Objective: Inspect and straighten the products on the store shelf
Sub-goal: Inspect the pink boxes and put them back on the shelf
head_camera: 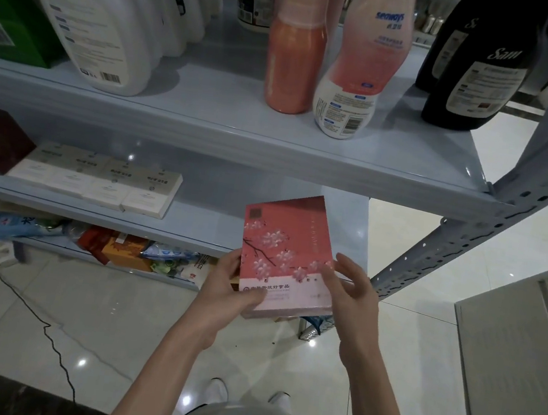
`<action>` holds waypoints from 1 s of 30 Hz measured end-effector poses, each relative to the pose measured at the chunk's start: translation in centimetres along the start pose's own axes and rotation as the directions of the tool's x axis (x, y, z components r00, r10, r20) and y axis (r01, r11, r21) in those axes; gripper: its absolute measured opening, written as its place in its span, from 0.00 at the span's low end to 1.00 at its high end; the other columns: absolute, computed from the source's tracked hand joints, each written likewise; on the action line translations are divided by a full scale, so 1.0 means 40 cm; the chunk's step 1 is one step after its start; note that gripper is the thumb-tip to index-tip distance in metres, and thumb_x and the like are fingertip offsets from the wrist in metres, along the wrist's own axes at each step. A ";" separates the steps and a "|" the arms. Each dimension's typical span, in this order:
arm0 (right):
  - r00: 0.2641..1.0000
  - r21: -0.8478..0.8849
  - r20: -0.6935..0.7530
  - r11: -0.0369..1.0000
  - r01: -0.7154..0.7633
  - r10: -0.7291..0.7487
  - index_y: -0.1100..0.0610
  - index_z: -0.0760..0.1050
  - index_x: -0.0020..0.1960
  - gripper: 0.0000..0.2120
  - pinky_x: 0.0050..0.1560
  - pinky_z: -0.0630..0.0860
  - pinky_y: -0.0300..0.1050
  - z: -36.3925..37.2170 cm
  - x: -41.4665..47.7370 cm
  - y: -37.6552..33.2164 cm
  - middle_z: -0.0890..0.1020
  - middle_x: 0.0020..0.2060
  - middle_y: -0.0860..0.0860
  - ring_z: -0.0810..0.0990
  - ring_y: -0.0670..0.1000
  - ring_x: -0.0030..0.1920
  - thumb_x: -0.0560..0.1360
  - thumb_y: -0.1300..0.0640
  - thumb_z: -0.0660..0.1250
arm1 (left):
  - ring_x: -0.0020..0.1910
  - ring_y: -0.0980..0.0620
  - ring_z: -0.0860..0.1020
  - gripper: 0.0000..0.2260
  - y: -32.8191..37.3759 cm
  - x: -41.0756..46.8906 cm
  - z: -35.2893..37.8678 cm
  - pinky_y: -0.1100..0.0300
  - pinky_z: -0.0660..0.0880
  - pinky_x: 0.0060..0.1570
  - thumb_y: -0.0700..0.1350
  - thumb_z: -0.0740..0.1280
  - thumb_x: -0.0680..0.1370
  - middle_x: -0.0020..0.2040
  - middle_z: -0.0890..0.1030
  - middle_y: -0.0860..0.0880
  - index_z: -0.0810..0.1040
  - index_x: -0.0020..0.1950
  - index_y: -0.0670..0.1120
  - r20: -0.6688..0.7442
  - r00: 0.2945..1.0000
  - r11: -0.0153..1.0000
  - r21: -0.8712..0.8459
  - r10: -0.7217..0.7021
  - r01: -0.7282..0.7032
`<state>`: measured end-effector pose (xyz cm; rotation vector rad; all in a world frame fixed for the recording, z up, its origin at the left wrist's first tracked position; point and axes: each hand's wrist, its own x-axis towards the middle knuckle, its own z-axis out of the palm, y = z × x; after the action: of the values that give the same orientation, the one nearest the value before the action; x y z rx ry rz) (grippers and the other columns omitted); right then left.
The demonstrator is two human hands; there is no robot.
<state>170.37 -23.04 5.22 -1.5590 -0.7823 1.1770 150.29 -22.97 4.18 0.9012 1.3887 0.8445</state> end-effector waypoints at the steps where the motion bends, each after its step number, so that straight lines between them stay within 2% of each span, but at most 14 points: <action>1: 1.000 -0.005 0.014 1.000 -0.006 0.006 0.43 0.80 0.62 0.13 0.37 0.80 0.37 0.000 -0.001 0.001 0.86 0.55 0.46 0.86 0.48 0.52 0.78 0.49 0.74 | 0.56 0.64 0.79 0.32 0.000 0.001 -0.002 0.71 0.77 0.42 0.32 0.74 0.74 0.62 0.80 0.57 0.69 0.72 0.54 -0.026 1.000 1.000 -0.013 0.015 -0.015; 3: 0.999 -0.012 0.039 1.000 -0.009 0.010 0.44 0.82 0.61 0.11 0.35 0.80 0.38 -0.001 -0.002 0.005 0.88 0.49 0.47 0.87 0.46 0.46 0.80 0.55 0.72 | 0.58 0.62 0.79 0.28 0.000 0.005 -0.003 0.69 0.78 0.44 0.34 0.74 0.75 0.61 0.80 0.57 0.72 0.70 0.54 -0.090 0.994 0.998 -0.025 0.055 -0.058; 4: 0.999 -0.022 0.048 1.000 -0.007 0.008 0.45 0.82 0.60 0.11 0.37 0.80 0.40 -0.003 -0.002 0.008 0.89 0.47 0.47 0.87 0.46 0.45 0.81 0.57 0.70 | 0.60 0.60 0.79 0.25 0.000 0.007 -0.003 0.67 0.78 0.49 0.34 0.74 0.75 0.61 0.81 0.56 0.74 0.67 0.53 -0.123 0.989 0.996 -0.033 0.076 -0.081; 6: 0.998 -0.039 0.064 0.999 -0.017 0.020 0.46 0.81 0.61 0.13 0.41 0.79 0.41 -0.008 -0.001 0.013 0.89 0.46 0.45 0.87 0.46 0.46 0.81 0.60 0.69 | 0.62 0.57 0.79 0.20 -0.002 0.013 -0.004 0.57 0.78 0.59 0.34 0.72 0.77 0.60 0.82 0.55 0.77 0.64 0.52 -0.188 0.978 0.992 -0.063 0.094 -0.107; 7: 0.997 -0.032 0.071 0.999 -0.029 0.031 0.47 0.81 0.61 0.13 0.41 0.79 0.39 -0.011 -0.001 0.018 0.88 0.47 0.44 0.87 0.46 0.47 0.80 0.62 0.69 | 0.61 0.57 0.80 0.17 -0.001 0.015 -0.004 0.55 0.78 0.61 0.36 0.72 0.78 0.60 0.83 0.54 0.78 0.63 0.51 -0.211 0.972 0.991 -0.069 0.099 -0.116; 9: 0.996 -0.018 0.068 0.998 -0.059 0.060 0.49 0.81 0.62 0.14 0.39 0.78 0.37 -0.014 0.001 0.033 0.87 0.50 0.41 0.86 0.46 0.50 0.80 0.64 0.69 | 0.60 0.59 0.80 0.14 -0.003 0.017 -0.004 0.59 0.78 0.58 0.39 0.73 0.78 0.59 0.83 0.54 0.79 0.62 0.50 -0.239 0.964 0.988 -0.071 0.119 -0.140; 11: 0.995 -0.007 0.060 0.997 -0.079 0.079 0.50 0.81 0.62 0.15 0.43 0.78 0.39 -0.016 0.003 0.052 0.87 0.53 0.41 0.86 0.46 0.53 0.80 0.64 0.68 | 0.58 0.62 0.80 0.14 -0.008 0.018 -0.002 0.63 0.78 0.55 0.42 0.73 0.78 0.58 0.83 0.56 0.80 0.63 0.51 -0.244 0.960 0.985 -0.066 0.138 -0.158; 15: 0.996 0.003 0.057 0.998 -0.063 0.063 0.51 0.81 0.63 0.14 0.45 0.79 0.38 -0.018 0.003 0.078 0.87 0.55 0.44 0.86 0.43 0.52 0.81 0.64 0.67 | 0.55 0.66 0.80 0.12 -0.029 0.020 0.005 0.67 0.78 0.49 0.45 0.73 0.79 0.57 0.83 0.57 0.80 0.60 0.57 -0.222 0.964 0.986 -0.044 0.149 -0.162; 18: 0.997 -0.021 0.065 0.999 -0.027 0.029 0.48 0.80 0.64 0.13 0.53 0.81 0.45 -0.019 -0.001 0.097 0.87 0.56 0.45 0.85 0.47 0.56 0.83 0.60 0.66 | 0.54 0.69 0.79 0.15 -0.055 0.026 0.008 0.70 0.78 0.45 0.44 0.70 0.81 0.62 0.80 0.56 0.77 0.64 0.61 -0.169 0.976 0.990 0.000 0.139 -0.141; 20: 0.997 -0.069 0.082 0.998 0.005 0.001 0.46 0.79 0.66 0.14 0.58 0.81 0.49 -0.025 -0.003 0.112 0.85 0.59 0.45 0.83 0.47 0.59 0.83 0.58 0.67 | 0.59 0.69 0.76 0.20 -0.065 0.028 0.009 0.74 0.76 0.47 0.45 0.69 0.82 0.67 0.74 0.58 0.73 0.71 0.62 -0.110 0.982 0.986 0.080 0.156 -0.147; 22: 0.993 -0.118 0.115 0.992 0.037 -0.024 0.46 0.77 0.67 0.17 0.55 0.80 0.45 -0.035 -0.003 0.124 0.85 0.59 0.43 0.83 0.45 0.59 0.83 0.62 0.66 | 0.65 0.66 0.72 0.26 -0.069 0.032 0.013 0.77 0.74 0.48 0.43 0.68 0.82 0.70 0.69 0.60 0.68 0.75 0.63 -0.050 0.983 0.974 0.154 0.177 -0.167; 25: 0.991 -0.193 0.128 0.979 0.066 -0.041 0.45 0.75 0.68 0.24 0.51 0.80 0.38 -0.054 0.000 0.145 0.84 0.58 0.41 0.82 0.41 0.57 0.81 0.69 0.63 | 0.69 0.61 0.68 0.31 -0.071 0.037 0.030 0.79 0.73 0.48 0.36 0.67 0.82 0.72 0.65 0.59 0.62 0.80 0.58 0.011 0.984 0.964 0.198 0.179 -0.178; 27: 0.994 -0.230 0.085 0.969 0.090 -0.072 0.48 0.71 0.72 0.24 0.57 0.79 0.39 -0.063 0.005 0.163 0.81 0.63 0.42 0.80 0.42 0.60 0.81 0.68 0.64 | 0.67 0.64 0.71 0.31 -0.084 0.049 0.047 0.78 0.73 0.48 0.35 0.67 0.81 0.72 0.68 0.59 0.62 0.80 0.55 0.018 0.984 0.963 0.206 0.175 -0.175; 30: 0.995 -0.258 0.017 0.961 0.097 -0.096 0.55 0.66 0.77 0.23 0.68 0.76 0.49 -0.077 0.028 0.189 0.78 0.68 0.47 0.78 0.48 0.66 0.83 0.65 0.64 | 0.58 0.77 0.72 0.29 -0.099 0.066 0.080 0.77 0.72 0.49 0.35 0.68 0.80 0.65 0.72 0.64 0.64 0.78 0.52 0.025 0.987 0.964 0.214 0.158 -0.159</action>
<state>173.15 -25.31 -2.20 -1.7092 -1.0374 1.0381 153.43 -22.39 -0.60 1.1941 1.4343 0.8193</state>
